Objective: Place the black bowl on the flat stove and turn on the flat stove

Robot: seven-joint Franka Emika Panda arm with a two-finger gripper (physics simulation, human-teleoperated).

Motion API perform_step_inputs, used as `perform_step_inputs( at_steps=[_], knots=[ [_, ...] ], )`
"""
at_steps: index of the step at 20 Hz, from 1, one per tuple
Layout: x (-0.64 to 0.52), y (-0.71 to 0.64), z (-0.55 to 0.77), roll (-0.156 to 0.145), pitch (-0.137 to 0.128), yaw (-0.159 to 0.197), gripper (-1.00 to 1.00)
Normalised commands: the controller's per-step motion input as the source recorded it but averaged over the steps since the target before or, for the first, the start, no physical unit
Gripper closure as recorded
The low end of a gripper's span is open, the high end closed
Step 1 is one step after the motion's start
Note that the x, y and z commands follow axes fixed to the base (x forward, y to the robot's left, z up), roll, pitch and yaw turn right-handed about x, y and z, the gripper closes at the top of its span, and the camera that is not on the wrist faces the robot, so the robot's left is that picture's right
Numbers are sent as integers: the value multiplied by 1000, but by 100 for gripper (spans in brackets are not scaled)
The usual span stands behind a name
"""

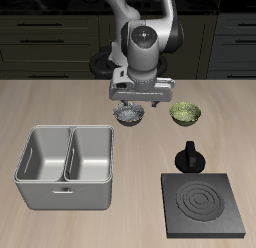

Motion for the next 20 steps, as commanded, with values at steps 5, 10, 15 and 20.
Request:
perform_step_inputs(
  at_steps=[5, 10, 15, 20],
  knots=[
    [-61, -47, -266, -23, 36, -15, -100],
    [-47, -68, -246, -31, 31, -27, -100],
    [-42, -32, -249, -14, 38, -39, -100],
    [-4, 32, -222, 4, 43, -20, -100]
  ],
)
